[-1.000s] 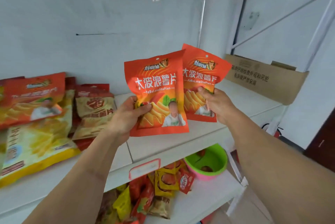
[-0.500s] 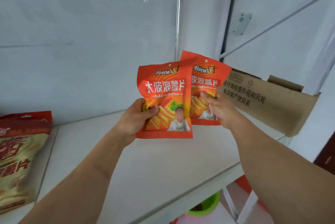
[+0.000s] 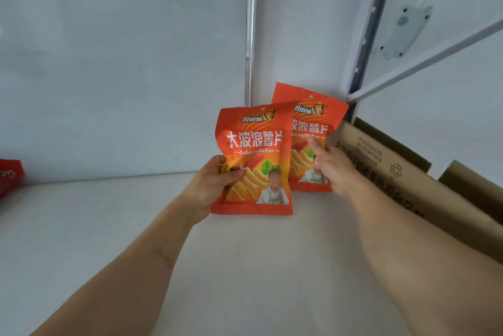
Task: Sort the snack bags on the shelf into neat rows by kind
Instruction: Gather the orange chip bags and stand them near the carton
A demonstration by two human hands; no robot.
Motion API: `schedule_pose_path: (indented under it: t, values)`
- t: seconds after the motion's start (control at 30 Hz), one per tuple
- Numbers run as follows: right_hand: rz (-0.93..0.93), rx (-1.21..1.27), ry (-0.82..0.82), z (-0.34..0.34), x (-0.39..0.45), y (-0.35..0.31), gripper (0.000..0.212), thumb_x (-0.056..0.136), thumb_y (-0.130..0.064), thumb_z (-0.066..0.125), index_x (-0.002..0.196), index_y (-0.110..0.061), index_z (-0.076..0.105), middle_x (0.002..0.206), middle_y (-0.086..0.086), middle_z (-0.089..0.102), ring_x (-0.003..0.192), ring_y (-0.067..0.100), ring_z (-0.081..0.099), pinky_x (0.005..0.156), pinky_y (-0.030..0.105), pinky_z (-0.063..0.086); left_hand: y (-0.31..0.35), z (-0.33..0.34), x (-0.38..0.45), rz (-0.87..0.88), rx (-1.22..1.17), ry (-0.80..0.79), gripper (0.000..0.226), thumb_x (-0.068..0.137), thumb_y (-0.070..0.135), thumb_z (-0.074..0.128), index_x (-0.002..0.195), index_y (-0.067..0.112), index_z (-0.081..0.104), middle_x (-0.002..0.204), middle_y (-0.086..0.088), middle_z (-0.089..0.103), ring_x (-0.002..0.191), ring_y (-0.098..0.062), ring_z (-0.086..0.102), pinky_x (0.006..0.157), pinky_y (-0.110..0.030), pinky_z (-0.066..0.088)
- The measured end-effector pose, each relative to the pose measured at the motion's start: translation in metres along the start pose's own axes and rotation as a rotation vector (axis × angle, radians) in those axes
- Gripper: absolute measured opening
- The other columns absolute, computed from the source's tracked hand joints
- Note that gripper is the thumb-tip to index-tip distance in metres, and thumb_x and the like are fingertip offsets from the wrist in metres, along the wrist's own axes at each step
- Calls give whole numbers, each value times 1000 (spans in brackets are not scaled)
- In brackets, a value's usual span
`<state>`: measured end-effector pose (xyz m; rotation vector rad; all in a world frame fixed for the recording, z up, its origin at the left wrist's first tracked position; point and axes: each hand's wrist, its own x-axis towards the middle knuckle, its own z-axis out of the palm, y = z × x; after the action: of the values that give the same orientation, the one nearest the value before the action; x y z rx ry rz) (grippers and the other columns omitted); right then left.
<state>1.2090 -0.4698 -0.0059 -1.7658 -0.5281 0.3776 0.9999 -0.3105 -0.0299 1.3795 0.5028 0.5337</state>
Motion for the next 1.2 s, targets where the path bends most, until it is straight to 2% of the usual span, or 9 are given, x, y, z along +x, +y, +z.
schedule_pose_path:
  t: [0.13,0.27,0.4,0.47,0.53,0.7,0.97,1.07,1.2]
  values:
    - [0,34,-59,-5,23,1,47,96,-59,51,102,-15,66,62,-2,44,52,13,40,47,26,29,-8,23,23,3,10,67,29,88,6,73,113,13,59,107,-14,74,97,-31,73,91,-47,58]
    - [58,128,-141,-3,36,-1,62,90,-76,35,68,-22,57,50,-1,44,45,14,40,45,24,30,-19,39,47,14,36,131,35,86,17,77,116,21,60,108,-8,75,98,-28,74,94,-51,57]
    - [31,140,-214,3,47,5,65,80,-85,36,76,-27,65,53,-7,57,60,12,52,70,30,42,-26,46,63,45,85,181,37,86,26,77,119,27,60,109,0,74,97,-21,74,92,-46,58]
    - [-19,139,-284,10,53,12,75,68,-92,48,103,-29,70,84,-9,76,89,16,69,95,41,48,-26,48,69,60,104,190,41,86,28,78,123,28,59,110,3,73,97,-19,73,91,-44,59]
    - [-62,128,-298,17,58,16,82,60,-89,62,116,-29,66,101,-4,77,97,20,72,101,49,50,-27,51,74,82,112,206,43,86,28,78,124,28,59,109,5,73,96,-17,73,89,-41,60]
    - [-82,263,-258,26,68,19,47,81,-43,78,120,-20,66,106,2,77,92,19,75,91,43,58,-28,54,84,74,195,245,44,85,33,78,124,26,61,107,10,71,93,-13,72,79,-28,58]
    - [-70,278,-244,31,70,19,36,82,-42,76,111,-22,70,103,-1,78,96,20,74,92,43,56,-30,41,83,-8,226,185,31,82,35,79,107,19,70,98,2,78,91,-20,75,89,-44,60]
    - [-64,227,-254,30,66,22,39,85,-47,72,111,-18,71,82,-3,78,80,13,75,88,39,56,-28,43,79,-25,272,191,32,82,37,80,104,17,69,97,0,76,90,-20,74,88,-42,60]
    - [-34,101,-232,29,57,23,40,92,-49,64,90,-9,69,44,-1,56,47,8,59,71,29,50,-26,45,72,-71,344,186,36,80,40,81,98,11,69,93,-3,75,88,-22,72,84,-39,58]
